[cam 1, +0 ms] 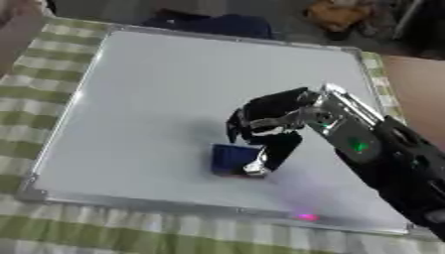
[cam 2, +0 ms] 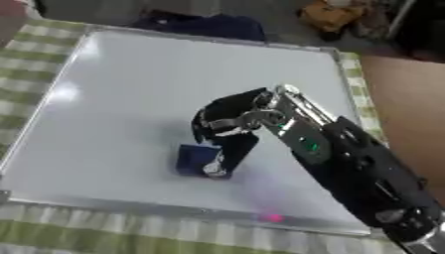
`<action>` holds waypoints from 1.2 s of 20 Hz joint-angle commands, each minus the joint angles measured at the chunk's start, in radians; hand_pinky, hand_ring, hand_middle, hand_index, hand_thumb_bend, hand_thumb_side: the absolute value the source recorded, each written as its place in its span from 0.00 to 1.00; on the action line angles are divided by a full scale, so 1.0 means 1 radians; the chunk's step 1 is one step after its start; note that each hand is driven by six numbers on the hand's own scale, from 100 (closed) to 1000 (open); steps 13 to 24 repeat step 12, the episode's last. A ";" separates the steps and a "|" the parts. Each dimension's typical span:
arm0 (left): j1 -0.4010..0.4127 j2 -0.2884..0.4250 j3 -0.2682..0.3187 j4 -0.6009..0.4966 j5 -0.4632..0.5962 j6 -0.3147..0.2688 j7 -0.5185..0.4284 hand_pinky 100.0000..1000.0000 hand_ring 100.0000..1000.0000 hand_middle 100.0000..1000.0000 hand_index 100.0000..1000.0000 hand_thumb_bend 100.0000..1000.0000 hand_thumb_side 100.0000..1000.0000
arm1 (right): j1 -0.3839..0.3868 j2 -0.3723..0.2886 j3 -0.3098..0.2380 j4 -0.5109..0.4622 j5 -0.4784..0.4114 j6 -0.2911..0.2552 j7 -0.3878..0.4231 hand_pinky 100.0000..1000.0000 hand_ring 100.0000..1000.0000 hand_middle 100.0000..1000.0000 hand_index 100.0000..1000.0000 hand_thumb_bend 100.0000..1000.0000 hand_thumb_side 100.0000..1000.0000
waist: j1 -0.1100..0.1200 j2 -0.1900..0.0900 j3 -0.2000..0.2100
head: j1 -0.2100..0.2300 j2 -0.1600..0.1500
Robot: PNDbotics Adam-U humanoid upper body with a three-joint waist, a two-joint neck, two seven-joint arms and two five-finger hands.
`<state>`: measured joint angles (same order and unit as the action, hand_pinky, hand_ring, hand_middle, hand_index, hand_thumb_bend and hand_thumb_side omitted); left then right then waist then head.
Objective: Wipe the whiteboard clean with a brush.
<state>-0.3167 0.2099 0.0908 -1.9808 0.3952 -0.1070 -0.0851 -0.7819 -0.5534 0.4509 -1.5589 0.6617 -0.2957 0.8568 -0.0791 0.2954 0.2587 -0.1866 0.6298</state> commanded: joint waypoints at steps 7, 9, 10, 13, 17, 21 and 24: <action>-0.006 0.005 0.001 -0.019 0.004 0.001 -0.001 0.51 0.51 0.50 0.34 0.04 1.00 | -0.006 -0.035 -0.036 -0.048 0.044 -0.052 -0.030 0.65 0.81 0.74 0.00 0.20 0.76 | 0.008 -0.021 -0.004 | 0.007 -0.015; -0.005 0.005 0.002 -0.019 0.003 0.000 0.000 0.51 0.51 0.50 0.34 0.04 1.00 | 0.000 -0.040 -0.047 -0.072 0.051 -0.041 -0.068 0.65 0.80 0.74 0.02 0.16 0.78 | 0.009 -0.021 -0.005 | 0.008 -0.015; -0.005 0.005 0.002 -0.019 0.003 -0.001 0.000 0.51 0.51 0.50 0.34 0.04 1.00 | 0.004 -0.043 -0.053 -0.088 0.052 -0.034 -0.090 0.65 0.80 0.74 0.05 0.14 0.78 | 0.009 -0.022 -0.005 | 0.010 -0.015; -0.004 0.006 0.004 -0.019 0.002 -0.003 0.002 0.51 0.51 0.50 0.34 0.04 1.00 | 0.015 -0.053 -0.065 -0.126 0.051 -0.021 -0.134 0.65 0.79 0.73 0.18 0.09 0.79 | 0.010 -0.022 -0.006 | 0.012 -0.015; -0.004 0.006 0.004 -0.019 0.002 -0.003 0.002 0.51 0.51 0.50 0.34 0.04 1.00 | 0.015 -0.053 -0.065 -0.126 0.051 -0.021 -0.134 0.65 0.79 0.73 0.18 0.09 0.79 | 0.010 -0.022 -0.006 | 0.012 -0.015; -0.004 0.006 0.004 -0.019 0.002 -0.003 0.002 0.51 0.51 0.50 0.34 0.04 1.00 | 0.015 -0.053 -0.065 -0.126 0.051 -0.021 -0.134 0.65 0.79 0.73 0.18 0.09 0.79 | 0.010 -0.022 -0.006 | 0.012 -0.015; -0.004 0.006 0.004 -0.019 0.002 -0.003 0.002 0.51 0.51 0.50 0.34 0.04 1.00 | 0.015 -0.053 -0.065 -0.126 0.051 -0.021 -0.134 0.65 0.79 0.73 0.18 0.09 0.79 | 0.010 -0.022 -0.006 | 0.012 -0.015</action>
